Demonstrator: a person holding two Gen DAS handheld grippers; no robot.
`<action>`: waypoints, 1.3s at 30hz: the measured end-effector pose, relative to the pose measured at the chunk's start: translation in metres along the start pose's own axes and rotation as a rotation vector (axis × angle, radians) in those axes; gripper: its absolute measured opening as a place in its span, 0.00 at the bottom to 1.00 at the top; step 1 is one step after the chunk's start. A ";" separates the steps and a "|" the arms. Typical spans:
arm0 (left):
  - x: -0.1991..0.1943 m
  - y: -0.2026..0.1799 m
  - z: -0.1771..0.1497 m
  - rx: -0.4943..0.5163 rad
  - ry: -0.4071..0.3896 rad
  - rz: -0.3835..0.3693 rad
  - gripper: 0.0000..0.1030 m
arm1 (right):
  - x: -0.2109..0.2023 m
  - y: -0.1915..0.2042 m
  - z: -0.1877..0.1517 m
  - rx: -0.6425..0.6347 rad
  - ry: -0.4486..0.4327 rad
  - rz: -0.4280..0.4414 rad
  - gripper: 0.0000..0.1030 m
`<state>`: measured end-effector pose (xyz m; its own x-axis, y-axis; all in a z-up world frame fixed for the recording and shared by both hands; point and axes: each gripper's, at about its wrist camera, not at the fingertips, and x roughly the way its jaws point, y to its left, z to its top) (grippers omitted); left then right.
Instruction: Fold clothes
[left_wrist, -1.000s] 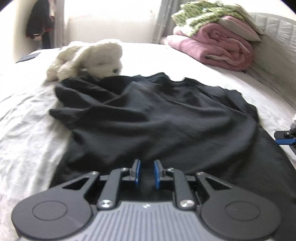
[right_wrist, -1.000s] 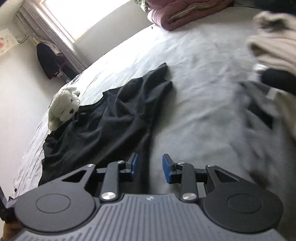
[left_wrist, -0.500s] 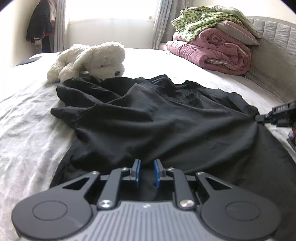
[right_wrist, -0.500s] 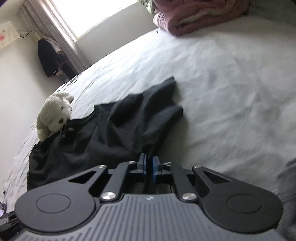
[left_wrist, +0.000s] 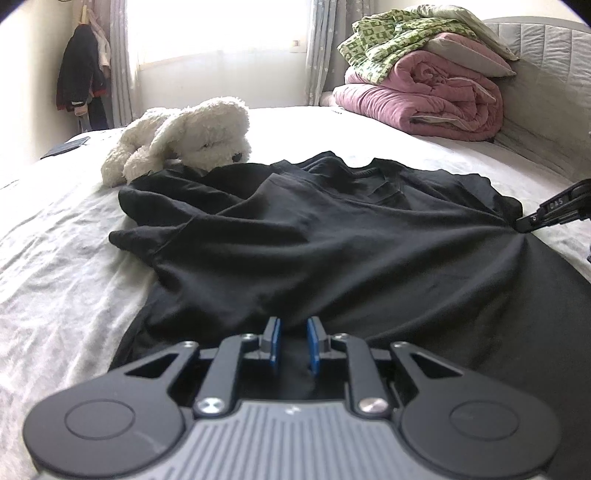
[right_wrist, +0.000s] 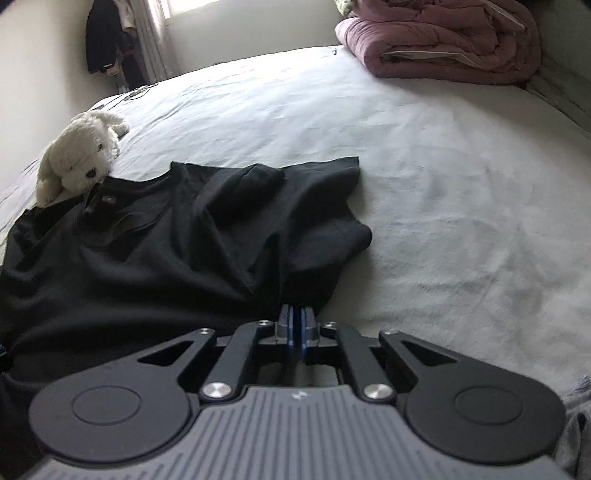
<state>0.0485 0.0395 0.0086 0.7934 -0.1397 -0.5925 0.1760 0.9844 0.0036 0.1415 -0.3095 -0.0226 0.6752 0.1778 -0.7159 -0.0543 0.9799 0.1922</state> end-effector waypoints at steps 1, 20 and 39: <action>0.000 0.000 0.000 -0.001 0.000 0.000 0.16 | -0.005 -0.002 -0.001 0.021 0.004 0.015 0.16; 0.000 -0.003 0.001 0.024 0.003 0.012 0.16 | -0.099 0.014 -0.092 0.165 0.070 0.077 0.19; 0.000 -0.006 0.001 0.038 -0.001 0.022 0.17 | -0.104 0.027 -0.095 0.120 0.048 0.134 0.20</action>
<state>0.0480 0.0340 0.0091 0.7979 -0.1184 -0.5910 0.1805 0.9825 0.0469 0.0002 -0.2927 -0.0062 0.6319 0.3126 -0.7092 -0.0508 0.9298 0.3646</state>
